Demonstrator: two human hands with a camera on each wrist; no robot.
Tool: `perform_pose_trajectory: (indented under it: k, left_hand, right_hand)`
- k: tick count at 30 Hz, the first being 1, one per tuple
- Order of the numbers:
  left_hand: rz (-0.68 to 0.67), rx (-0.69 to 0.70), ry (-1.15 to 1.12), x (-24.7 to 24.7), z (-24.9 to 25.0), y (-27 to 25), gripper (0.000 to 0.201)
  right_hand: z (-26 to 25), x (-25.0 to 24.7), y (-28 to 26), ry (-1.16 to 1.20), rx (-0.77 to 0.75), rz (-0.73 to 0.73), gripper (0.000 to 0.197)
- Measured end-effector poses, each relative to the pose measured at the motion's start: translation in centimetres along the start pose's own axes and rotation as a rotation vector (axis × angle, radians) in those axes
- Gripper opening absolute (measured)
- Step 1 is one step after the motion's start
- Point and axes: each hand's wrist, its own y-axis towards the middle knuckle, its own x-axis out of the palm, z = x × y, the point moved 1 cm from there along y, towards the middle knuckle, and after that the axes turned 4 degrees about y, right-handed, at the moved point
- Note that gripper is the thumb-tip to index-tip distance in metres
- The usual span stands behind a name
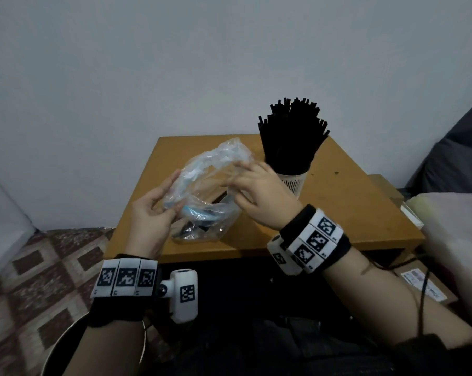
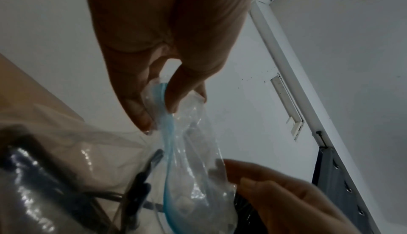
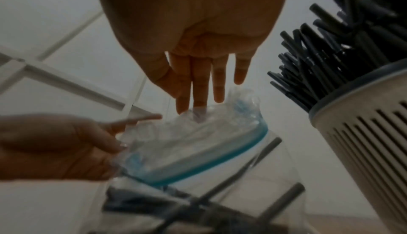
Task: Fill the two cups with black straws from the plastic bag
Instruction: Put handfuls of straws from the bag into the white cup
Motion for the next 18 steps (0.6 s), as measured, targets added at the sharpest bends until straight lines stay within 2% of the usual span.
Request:
perform_pose_trajectory:
  k: [4, 6, 8, 10, 13, 18]
  left_hand:
    - [-0.024, -0.032, 0.137, 0.1, 0.3, -0.2, 0.052]
    - [0.012, -0.034, 0.238, 0.9, 0.1, -0.2, 0.036]
    - [0.079, -0.109, 0.344, 1.9, -0.1, -0.1, 0.008]
    - [0.082, -0.173, 0.559, 2.7, -1.2, 0.2, 0.043]
    - [0.084, -0.245, 0.573, 4.0, -1.7, 0.1, 0.044]
    - [-0.055, -0.240, 0.510, 3.7, -3.0, 0.3, 0.056]
  right_hand:
    - [0.0, 1.5, -0.1, -0.077, 0.076, -0.099, 0.027]
    - [-0.2, 1.9, 0.0, -0.097, 0.123, -0.124, 0.028]
    - [-0.4, 2.3, 0.2, -0.094, 0.141, -0.129, 0.026]
    - [-0.8, 2.7, 0.2, -0.062, 0.144, -0.128, 0.023]
    - [-1.2, 2.8, 0.0, 0.000, 0.173, -0.161, 0.021]
    - [-1.1, 2.4, -0.7, -0.097, 0.278, -0.285, 0.027]
